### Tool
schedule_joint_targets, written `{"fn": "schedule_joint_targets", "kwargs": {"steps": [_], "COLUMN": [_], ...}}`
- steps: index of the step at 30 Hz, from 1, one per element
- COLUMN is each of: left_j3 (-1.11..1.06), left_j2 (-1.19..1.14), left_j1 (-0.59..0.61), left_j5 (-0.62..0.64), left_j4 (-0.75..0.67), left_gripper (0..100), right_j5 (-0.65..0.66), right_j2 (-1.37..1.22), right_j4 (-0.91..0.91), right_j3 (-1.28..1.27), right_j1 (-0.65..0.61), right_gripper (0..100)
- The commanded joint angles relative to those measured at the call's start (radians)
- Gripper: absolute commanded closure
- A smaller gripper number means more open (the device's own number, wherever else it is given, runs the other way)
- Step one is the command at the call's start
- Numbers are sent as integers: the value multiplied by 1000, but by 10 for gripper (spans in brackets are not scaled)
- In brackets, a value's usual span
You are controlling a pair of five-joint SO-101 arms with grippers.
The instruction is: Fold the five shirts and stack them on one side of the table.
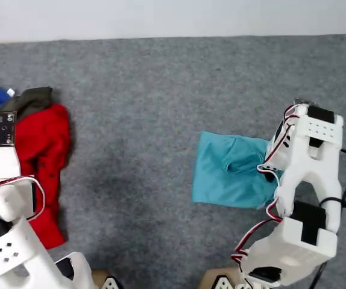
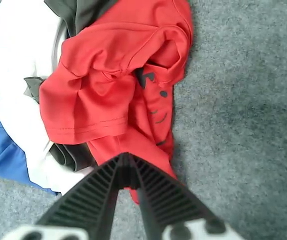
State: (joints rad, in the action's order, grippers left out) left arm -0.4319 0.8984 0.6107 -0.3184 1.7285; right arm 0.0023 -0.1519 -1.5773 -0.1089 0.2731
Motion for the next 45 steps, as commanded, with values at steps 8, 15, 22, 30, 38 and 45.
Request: {"fn": "schedule_joint_targets", "kwargs": {"steps": [8,15,22,30,38,45], "left_j3": [2,2,-93,-183,-217,-220], "left_j2": [8,8,8,14,14,14], "left_j1": [-12,-195,-275,-276,-276,-276], "left_j5": [-8,-2,-5,-8,-11,-71], "left_j4": [25,23,-21,-101,-126,-126], "left_gripper": [995,995,995,995,995,995], "right_j5": [12,41,436,666,706,706], "right_j2": [117,159,157,73,-107,-255], "right_j4": [-194,-200,-199,-130,-111,-113], "right_j3": [199,210,207,210,278,371], "right_j1": [-15,-199,-371,-421,-449,-409], "right_gripper": [548,645,714,715,716,718]}}
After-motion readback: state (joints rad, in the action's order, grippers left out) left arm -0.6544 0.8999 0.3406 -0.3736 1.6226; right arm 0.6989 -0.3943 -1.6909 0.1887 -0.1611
